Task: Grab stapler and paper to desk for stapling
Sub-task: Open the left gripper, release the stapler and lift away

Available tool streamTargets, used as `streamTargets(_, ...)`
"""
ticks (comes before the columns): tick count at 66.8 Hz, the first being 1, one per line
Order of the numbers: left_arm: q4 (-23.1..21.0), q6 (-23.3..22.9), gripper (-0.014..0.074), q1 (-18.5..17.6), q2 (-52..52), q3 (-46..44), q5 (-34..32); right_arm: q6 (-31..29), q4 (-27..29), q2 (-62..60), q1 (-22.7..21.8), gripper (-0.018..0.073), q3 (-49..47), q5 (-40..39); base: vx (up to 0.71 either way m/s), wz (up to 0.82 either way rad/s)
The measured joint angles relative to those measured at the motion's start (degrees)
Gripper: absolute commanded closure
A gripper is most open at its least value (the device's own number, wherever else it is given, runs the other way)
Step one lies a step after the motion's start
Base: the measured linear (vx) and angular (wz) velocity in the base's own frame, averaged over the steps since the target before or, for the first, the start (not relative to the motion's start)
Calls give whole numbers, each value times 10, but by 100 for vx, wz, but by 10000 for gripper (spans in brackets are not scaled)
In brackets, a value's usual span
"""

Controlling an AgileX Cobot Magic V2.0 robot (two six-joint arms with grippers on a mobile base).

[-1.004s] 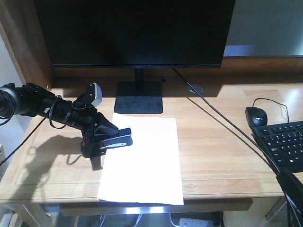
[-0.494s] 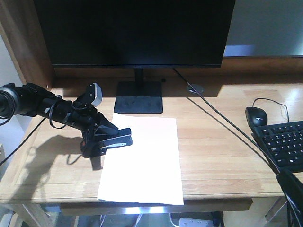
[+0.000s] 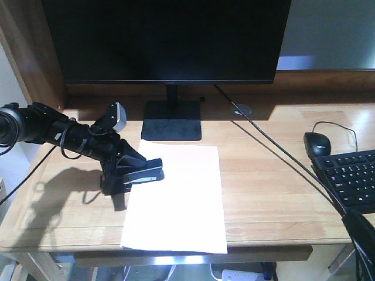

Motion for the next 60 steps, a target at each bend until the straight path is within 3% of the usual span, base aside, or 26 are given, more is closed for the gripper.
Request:
streamTargets(14,53,-42,603,0,-47,5,-27,0,0,0,0,-29,0,0,0,0)
streamTargets(28,163,-136,603,0,-128,6,-62,0,0,0,0,-29,0,0,0,0)
streamTargets(37,252,-230,603,0,-186,6,-86,0,0,0,0,-29,0,0,0,0)
streamTargets(49,381,-392,603,0,-261,6,-122,0,0,0,0,-29,0,0,0,0)
streamTargets(60,506,-597,603,0,-326,6,-150,0,0,0,0,-29,0,0,0,0)
